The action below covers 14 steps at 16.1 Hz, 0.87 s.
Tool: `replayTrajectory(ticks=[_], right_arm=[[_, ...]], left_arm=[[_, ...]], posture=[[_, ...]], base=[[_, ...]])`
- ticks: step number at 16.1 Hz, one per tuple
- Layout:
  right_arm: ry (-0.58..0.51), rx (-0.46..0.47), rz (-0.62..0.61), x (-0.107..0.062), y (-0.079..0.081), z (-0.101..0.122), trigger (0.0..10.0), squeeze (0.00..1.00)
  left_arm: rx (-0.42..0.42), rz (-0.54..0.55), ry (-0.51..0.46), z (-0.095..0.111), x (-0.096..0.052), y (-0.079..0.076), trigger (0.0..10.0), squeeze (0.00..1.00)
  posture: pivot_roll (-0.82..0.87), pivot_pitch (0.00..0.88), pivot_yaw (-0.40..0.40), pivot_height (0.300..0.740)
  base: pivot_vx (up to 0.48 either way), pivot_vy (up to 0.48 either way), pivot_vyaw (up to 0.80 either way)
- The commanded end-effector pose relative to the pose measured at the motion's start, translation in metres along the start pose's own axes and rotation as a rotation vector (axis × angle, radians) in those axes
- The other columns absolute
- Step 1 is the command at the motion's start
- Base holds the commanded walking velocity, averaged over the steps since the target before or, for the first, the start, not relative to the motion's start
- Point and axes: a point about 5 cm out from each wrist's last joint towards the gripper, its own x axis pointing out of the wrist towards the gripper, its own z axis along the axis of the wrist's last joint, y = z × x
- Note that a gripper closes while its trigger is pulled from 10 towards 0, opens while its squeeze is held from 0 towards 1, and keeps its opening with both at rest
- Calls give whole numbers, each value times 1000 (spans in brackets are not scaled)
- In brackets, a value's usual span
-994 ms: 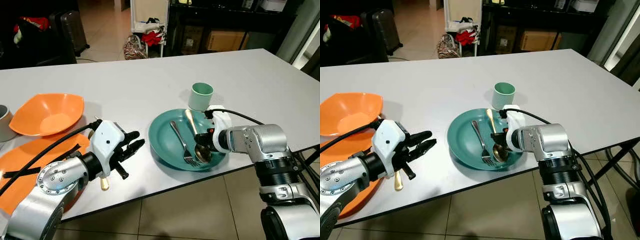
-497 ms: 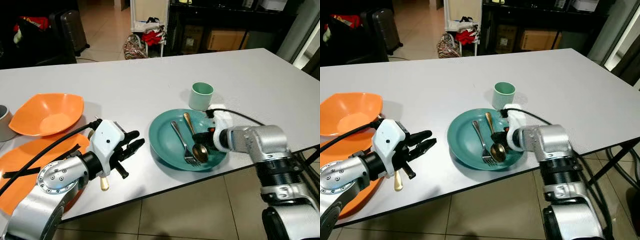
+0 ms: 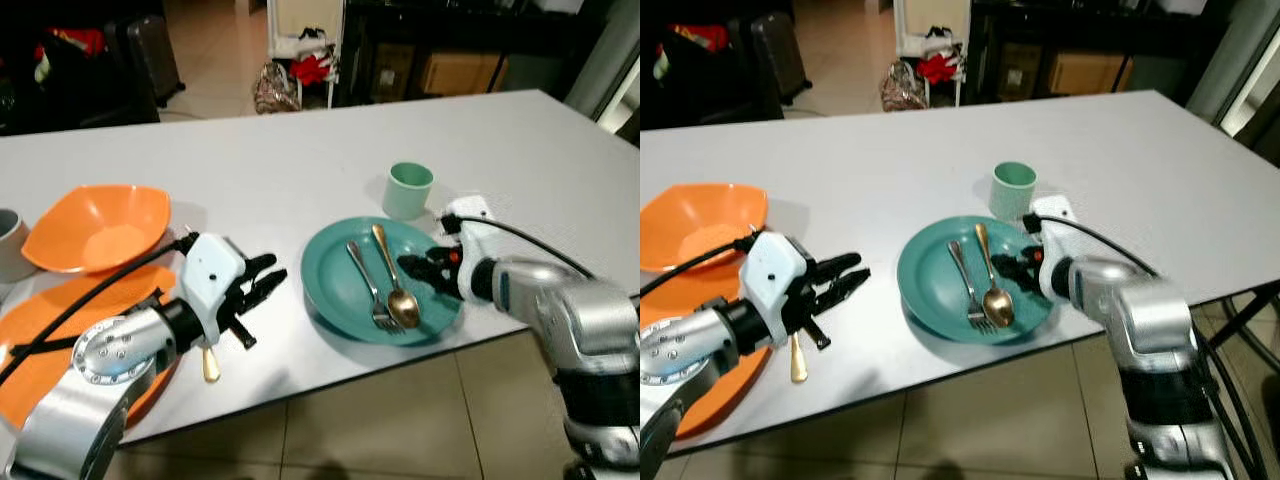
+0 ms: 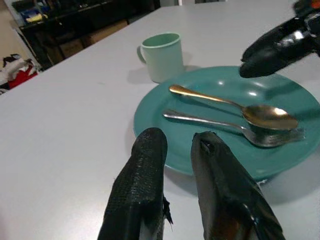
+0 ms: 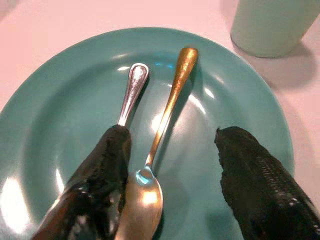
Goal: Setting the table
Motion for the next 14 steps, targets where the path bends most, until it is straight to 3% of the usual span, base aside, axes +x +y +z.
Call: replayTrajectory(ticks=[1,4,6,8,10,14], right_arm=[[-41,-39,-23,-9,1,2,10000,984],[-145,-75,-32,-19,7,1,10000,1000],[-310,-107,26,-27,23,7,10000,1000],[-411,-103,47,-30,37,9,10000,1000],[-452,-78,52,-29,42,8,10000,1000],[-498,-6,139,-17,74,3,10000,1000]], left_arm=[[3,59,-9,1,-1,5,10000,0],[-20,170,-33,1,-1,9,10000,0],[-88,332,-71,1,-3,11,10000,0],[-98,463,-86,2,-9,10,10000,0],[-112,497,-84,2,-12,7,10000,0],[-121,568,-71,-1,-15,3,10000,0]], posture=[[-22,0,-2,740],[-42,0,23,740],[-41,0,32,740],[-26,0,30,740],[-18,0,26,740],[10,0,17,740]], base=[[0,0,0],[0,0,0],[0,0,0],[0,0,400],[0,0,800],[0,0,800]])
